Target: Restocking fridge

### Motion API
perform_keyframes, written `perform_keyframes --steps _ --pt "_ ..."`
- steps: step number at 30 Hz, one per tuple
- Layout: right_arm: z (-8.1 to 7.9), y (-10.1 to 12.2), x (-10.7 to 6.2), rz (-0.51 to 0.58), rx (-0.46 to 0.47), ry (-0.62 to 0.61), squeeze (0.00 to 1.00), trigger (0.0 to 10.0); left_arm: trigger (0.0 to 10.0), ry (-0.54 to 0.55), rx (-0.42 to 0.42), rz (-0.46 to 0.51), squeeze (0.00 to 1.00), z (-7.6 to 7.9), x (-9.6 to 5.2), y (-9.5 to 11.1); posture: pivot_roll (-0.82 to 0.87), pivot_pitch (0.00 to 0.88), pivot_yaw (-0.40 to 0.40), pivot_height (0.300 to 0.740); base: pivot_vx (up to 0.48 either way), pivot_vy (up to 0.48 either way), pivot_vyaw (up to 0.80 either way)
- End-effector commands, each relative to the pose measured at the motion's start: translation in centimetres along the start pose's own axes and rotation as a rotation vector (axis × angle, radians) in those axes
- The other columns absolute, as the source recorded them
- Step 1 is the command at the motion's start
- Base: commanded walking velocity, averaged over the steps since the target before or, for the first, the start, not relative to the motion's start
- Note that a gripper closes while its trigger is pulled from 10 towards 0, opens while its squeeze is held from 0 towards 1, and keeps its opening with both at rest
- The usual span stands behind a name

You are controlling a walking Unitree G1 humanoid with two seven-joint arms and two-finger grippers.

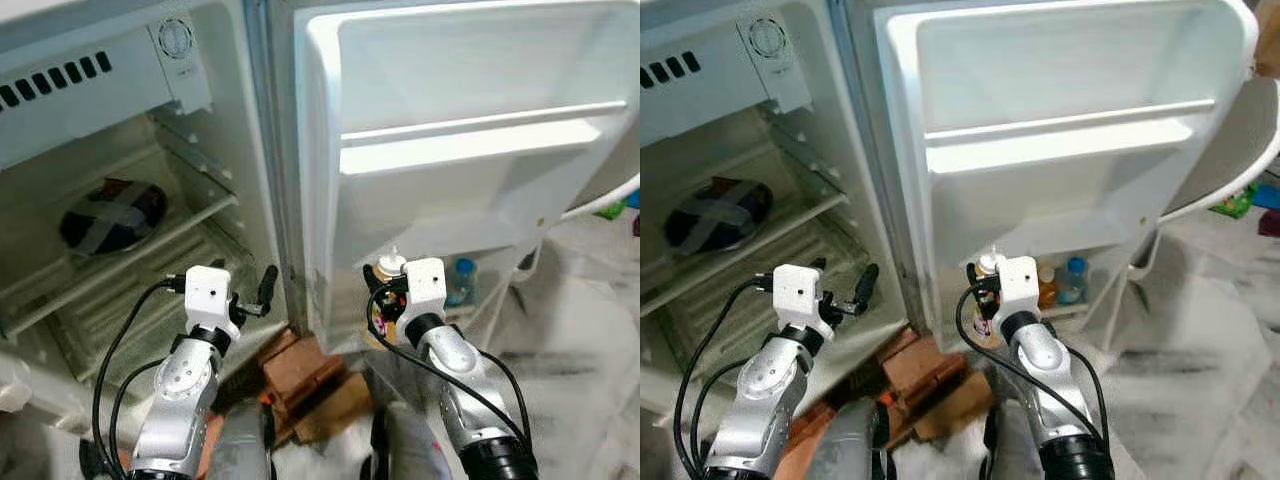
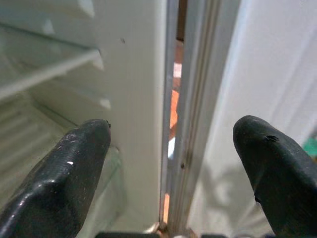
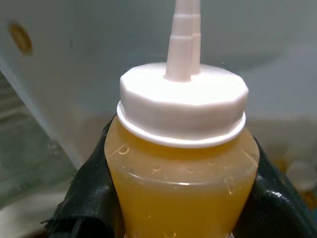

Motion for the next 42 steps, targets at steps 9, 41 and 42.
perform_keyframes --steps 9,41,42 --pt "-0.5 0.9 0.8 0.012 0.001 0.027 0.0 10.0 10.0 0.043 0.017 -0.008 0.0 -1.3 -0.3 0.8 0.11 0.15 0.017 0.562 0.0 0.0 0.0" --pt "-0.4 4.2 2.3 0.139 -0.087 0.063 0.0 10.0 10.0 0.063 0.032 -0.006 0.0 -1.6 -0.6 1.8 0.12 0.16 0.011 0.542 0.0 0.0 0.0" --pt "-0.4 4.2 2.2 0.142 -0.087 0.065 0.0 10.0 10.0 0.061 0.02 -0.007 0.0 -1.5 -0.5 1.7 0.12 0.158 0.011 0.542 0.0 0.0 0.0"
Point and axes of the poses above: a point about 5 cm out from each wrist's last joint towards the gripper, its own x axis pointing out of the wrist towards the gripper, its own y axis along the axis of the wrist's last joint, z = x × y, the point moved 5 cm from there along x, pointing out of the wrist towards the gripper, and after that the axes turned 1 degree about -x, right-handed, at the moved point
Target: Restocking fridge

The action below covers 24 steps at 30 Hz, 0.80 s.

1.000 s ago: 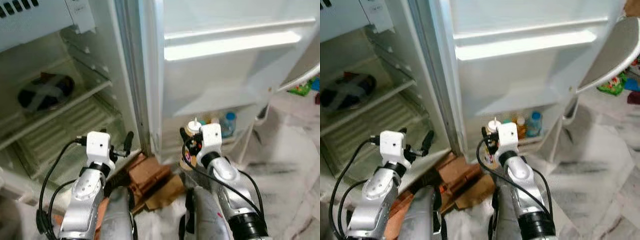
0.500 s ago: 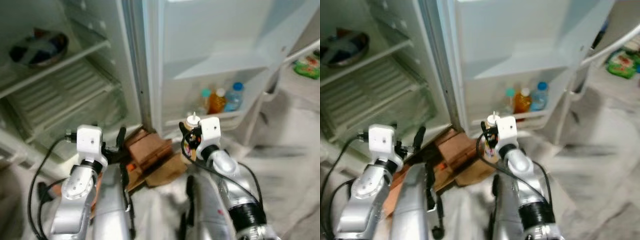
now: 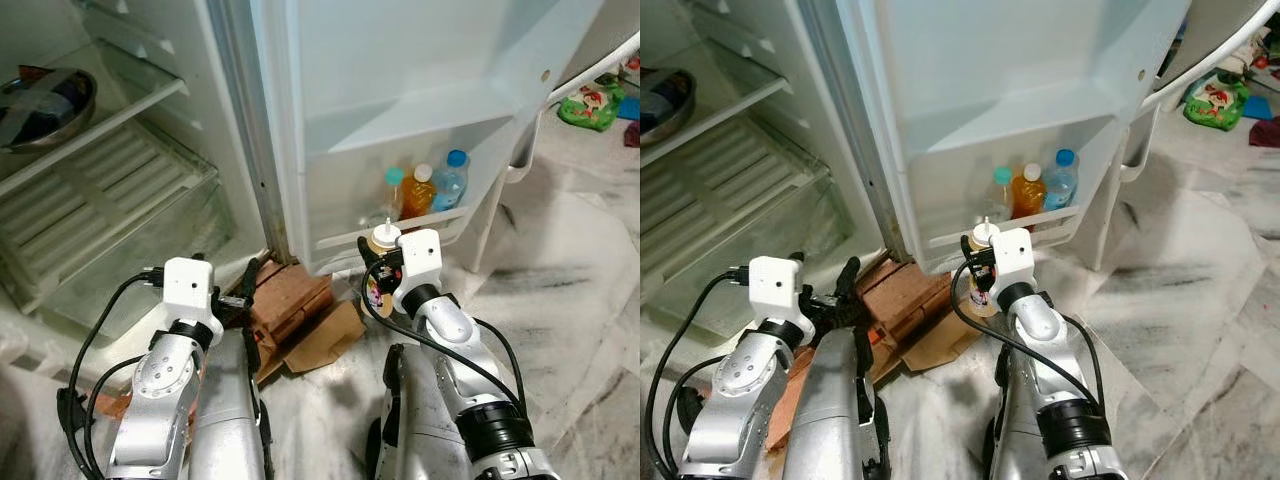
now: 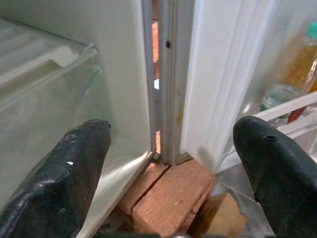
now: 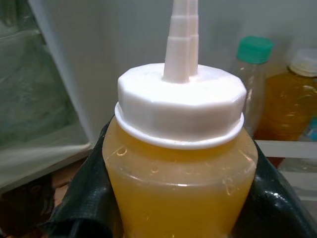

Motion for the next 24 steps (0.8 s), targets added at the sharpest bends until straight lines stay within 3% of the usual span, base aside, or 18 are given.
perform_keyframes --steps 1,8,14,24 --pt "-0.4 0.6 0.1 0.025 -0.01 0.018 0.0 10.0 10.0 0.011 -0.003 -0.006 0.0 -0.1 -0.2 -0.2 0.12 0.158 0.011 0.542 0.0 0.0 0.0" --pt "-0.4 0.9 0.1 0.043 -0.024 0.027 0.0 10.0 10.0 0.005 -0.011 -0.005 0.0 0.2 0.2 -0.2 0.1 0.156 0.005 0.542 0.0 0.0 0.0" --pt "-0.4 1.8 0.3 0.083 -0.029 0.025 0.0 10.0 10.0 -0.001 -0.008 0.001 0.0 0.2 0.2 -0.1 0.1 0.159 0.005 0.542 0.0 0.0 0.69" --pt "-0.3 2.6 0.5 0.121 -0.042 0.019 0.0 10.0 10.0 -0.016 -0.003 0.008 0.0 0.3 0.1 0.0 0.11 0.164 0.01 0.542 0.0 0.0 0.0"
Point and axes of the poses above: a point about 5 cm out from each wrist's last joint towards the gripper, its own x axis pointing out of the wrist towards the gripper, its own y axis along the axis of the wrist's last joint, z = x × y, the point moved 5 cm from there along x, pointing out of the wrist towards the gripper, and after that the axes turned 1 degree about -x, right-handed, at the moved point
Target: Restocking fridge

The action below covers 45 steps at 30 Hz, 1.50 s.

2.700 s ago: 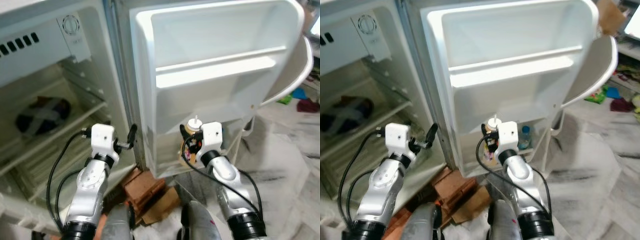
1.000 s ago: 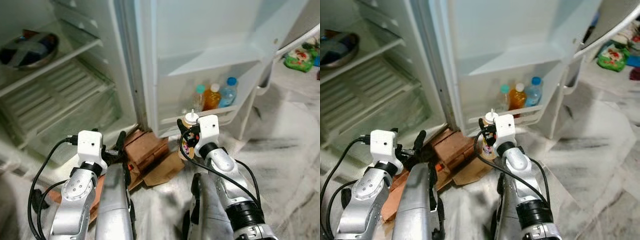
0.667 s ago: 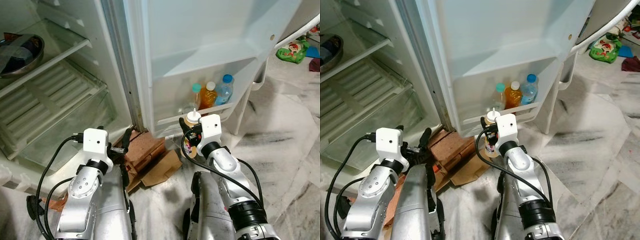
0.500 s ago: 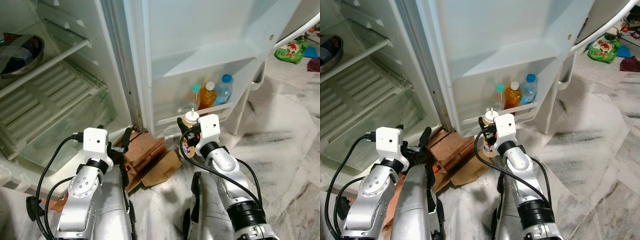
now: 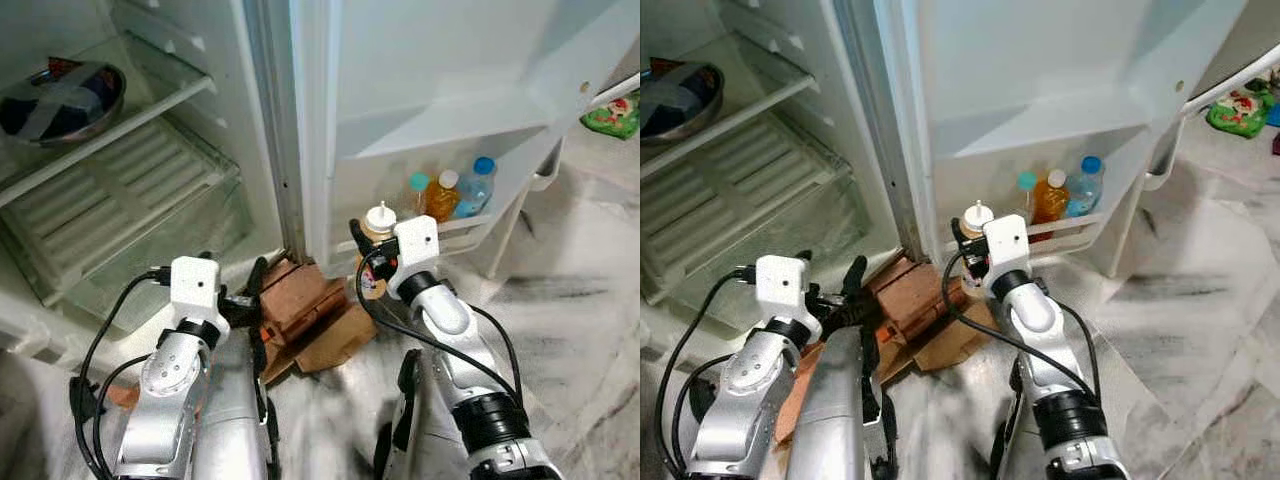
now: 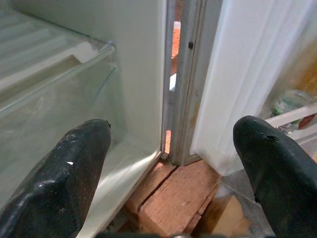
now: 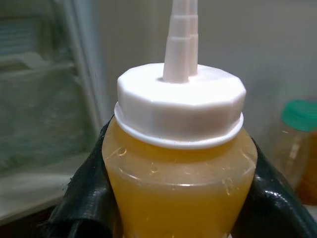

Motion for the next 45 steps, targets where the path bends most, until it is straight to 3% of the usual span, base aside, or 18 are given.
perform_keyframes --steps 1,27,38,45 --pt "0.0 0.3 -0.1 0.016 -0.002 -0.006 0.0 10.0 10.0 0.002 0.003 -0.001 0.0 -0.2 -0.2 -0.1 0.11 0.165 0.011 0.542 0.0 0.0 0.0" --pt "0.1 0.5 -0.1 0.036 -0.02 -0.007 0.0 10.0 10.0 -0.008 0.005 -0.008 0.0 -0.1 -0.1 -0.4 0.1 0.171 0.012 0.542 0.269 0.0 0.0" --pt "-1.7 -0.1 -0.1 0.012 -0.01 0.09 0.0 10.0 10.0 0.013 0.002 -0.023 0.0 -0.2 -0.5 -0.5 0.11 0.189 0.018 0.542 0.0 0.0 0.0" --pt "-2.3 1.3 2.3 0.088 -0.132 0.118 0.0 10.0 10.0 0.01 0.01 -0.046 0.0 -0.4 -2.1 -0.4 0.17 0.253 0.034 0.542 0.0 0.0 0.0"
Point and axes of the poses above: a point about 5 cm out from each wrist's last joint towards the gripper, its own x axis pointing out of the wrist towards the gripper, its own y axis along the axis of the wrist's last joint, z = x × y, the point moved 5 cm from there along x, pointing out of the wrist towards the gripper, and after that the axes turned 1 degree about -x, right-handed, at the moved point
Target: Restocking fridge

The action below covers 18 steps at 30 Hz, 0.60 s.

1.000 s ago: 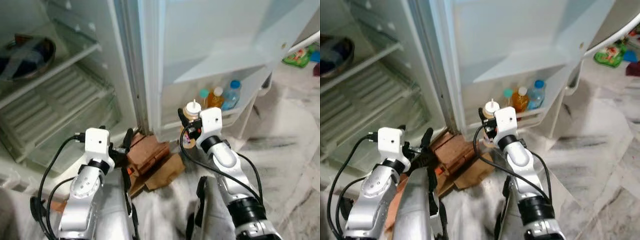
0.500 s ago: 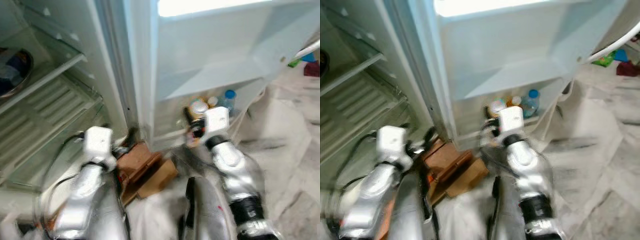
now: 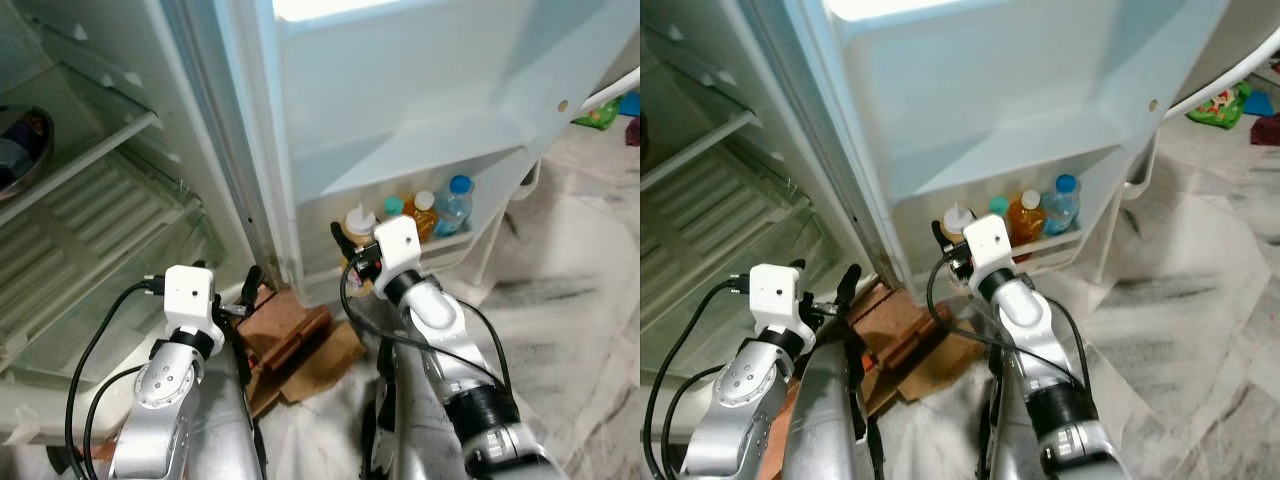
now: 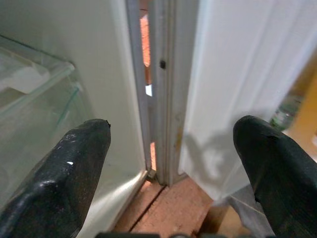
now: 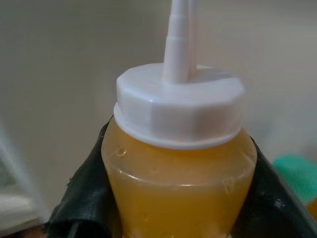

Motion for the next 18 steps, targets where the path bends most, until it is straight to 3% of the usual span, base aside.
perform_keyframes --steps 1,5,12,18 --pt "-0.1 0.1 0.4 0.016 -0.029 -0.002 0.0 10.0 10.0 0.007 0.001 -0.019 0.0 -0.3 -0.6 -0.2 0.17 0.253 0.034 0.542 0.0 0.0 0.0" --pt "0.0 0.8 1.7 0.055 -0.137 -0.036 0.0 10.0 10.0 0.04 -0.031 -0.04 0.0 -1.0 -2.1 0.1 0.23 0.306 0.041 0.542 0.0 0.0 0.0" --pt "0.3 3.0 4.0 0.113 -0.149 -0.103 0.0 10.0 10.0 0.046 -0.04 -0.033 0.0 -0.8 -2.9 1.1 0.27 0.336 0.043 0.542 0.0 0.0 0.0" --pt "-0.7 4.3 4.7 0.167 -0.183 -0.084 0.0 10.0 10.0 0.052 -0.043 -0.018 0.0 -0.8 -2.9 1.8 0.28 0.35 0.041 0.542 0.0 0.0 0.0"
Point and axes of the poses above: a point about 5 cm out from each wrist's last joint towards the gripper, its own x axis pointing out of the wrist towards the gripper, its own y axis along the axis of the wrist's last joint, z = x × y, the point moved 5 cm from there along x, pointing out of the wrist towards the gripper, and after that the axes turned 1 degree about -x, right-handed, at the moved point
